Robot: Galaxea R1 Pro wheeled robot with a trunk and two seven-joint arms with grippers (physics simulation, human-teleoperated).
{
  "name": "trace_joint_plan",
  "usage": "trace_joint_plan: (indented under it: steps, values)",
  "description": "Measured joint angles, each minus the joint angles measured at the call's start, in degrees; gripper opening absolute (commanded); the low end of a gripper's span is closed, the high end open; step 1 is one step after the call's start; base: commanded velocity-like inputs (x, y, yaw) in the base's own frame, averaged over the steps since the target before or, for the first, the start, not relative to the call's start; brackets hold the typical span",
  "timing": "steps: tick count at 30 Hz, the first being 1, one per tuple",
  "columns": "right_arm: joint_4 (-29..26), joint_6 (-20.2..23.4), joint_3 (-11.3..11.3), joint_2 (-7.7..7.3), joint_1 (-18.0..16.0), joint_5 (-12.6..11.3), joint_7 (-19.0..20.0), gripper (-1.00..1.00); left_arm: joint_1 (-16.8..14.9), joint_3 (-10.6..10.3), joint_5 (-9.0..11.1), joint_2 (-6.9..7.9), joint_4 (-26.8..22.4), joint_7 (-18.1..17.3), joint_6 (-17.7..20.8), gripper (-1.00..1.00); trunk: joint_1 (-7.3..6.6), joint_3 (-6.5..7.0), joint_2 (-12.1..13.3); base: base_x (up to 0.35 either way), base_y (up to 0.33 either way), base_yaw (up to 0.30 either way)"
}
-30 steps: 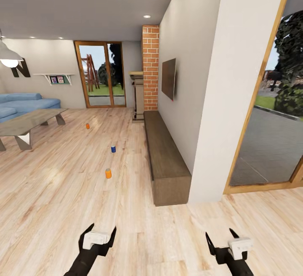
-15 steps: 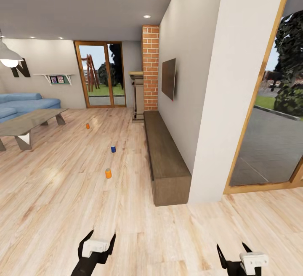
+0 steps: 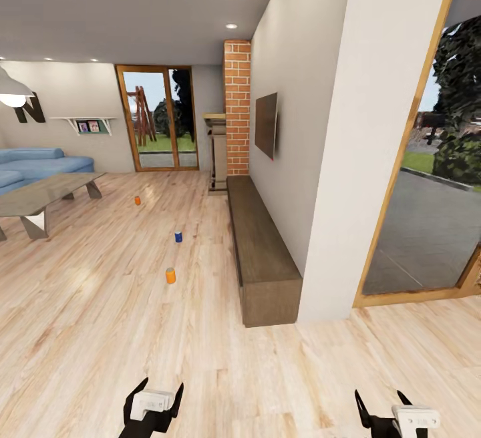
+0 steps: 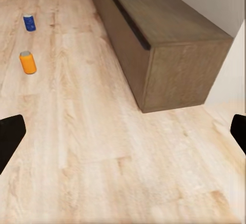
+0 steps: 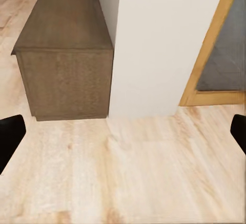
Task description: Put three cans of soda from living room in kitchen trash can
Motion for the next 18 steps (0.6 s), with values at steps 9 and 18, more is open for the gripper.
trace_joint_plan:
  steps: [9, 18]
  values:
    - [0.1, 0.0, -0.2, -0.07, 0.0, -0.1, 0.1, 1.00, 0.0, 0.0, 0.1, 0.00, 0.1, 0.0, 0.0, 1.00, 0.00, 0.29, 0.0, 0.000, 0.000, -0.221]
    - [0.9, -0.1, -0.2, -0.08, 0.0, 0.0, 0.1, 1.00, 0.0, 0.0, 0.1, 0.00, 0.0, 0.0, 0.0, 1.00, 0.00, 0.67, 0.0, 0.000, 0.000, -0.237]
